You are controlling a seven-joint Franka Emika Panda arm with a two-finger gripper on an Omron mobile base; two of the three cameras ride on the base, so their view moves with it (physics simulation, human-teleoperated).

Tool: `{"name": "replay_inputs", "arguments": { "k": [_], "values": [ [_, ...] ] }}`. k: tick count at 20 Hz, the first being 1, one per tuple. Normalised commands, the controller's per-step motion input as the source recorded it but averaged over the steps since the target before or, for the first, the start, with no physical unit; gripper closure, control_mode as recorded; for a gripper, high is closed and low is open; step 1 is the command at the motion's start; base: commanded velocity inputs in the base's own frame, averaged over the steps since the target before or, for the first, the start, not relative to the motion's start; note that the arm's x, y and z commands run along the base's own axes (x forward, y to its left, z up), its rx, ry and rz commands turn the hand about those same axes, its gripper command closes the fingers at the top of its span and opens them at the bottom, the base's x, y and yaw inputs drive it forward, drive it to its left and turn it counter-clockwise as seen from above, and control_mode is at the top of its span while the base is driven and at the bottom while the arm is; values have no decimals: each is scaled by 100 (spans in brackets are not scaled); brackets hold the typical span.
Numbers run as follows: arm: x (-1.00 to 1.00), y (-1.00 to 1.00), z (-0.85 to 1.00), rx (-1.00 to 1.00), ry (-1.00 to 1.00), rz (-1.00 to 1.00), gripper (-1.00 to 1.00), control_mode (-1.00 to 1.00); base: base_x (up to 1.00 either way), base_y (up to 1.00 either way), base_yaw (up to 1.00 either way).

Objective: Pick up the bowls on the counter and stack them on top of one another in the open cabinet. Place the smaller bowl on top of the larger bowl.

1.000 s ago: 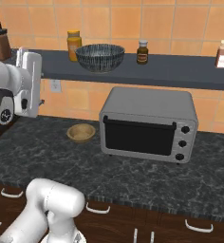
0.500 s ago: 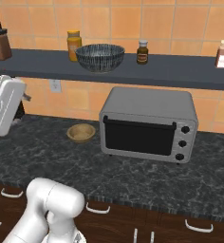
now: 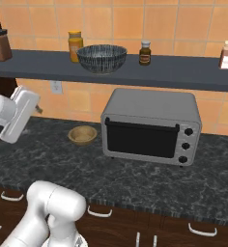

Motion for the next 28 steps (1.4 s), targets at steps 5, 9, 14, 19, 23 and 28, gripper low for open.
{"name": "replay_inputs", "arguments": {
  "k": [5, 9, 14, 19, 23, 28],
  "values": [
    [50, -1, -57, 11, 4, 1, -100, -100, 0, 0, 0],
    [68, 3, -52, 7, 9, 0, -100, -100, 0, 0, 0],
    [58, 17, -54, 0, 4, 0, -100, -100, 0, 0, 0],
    [48, 35, -44, 0, 9, -3, -100, -100, 0, 0, 0],
    [53, 11, -39, 0, 10, -1, -100, -100, 0, 0, 0],
    [39, 1, -37, 2, 0, 0, -100, -100, 0, 0, 0]
  ]
}}
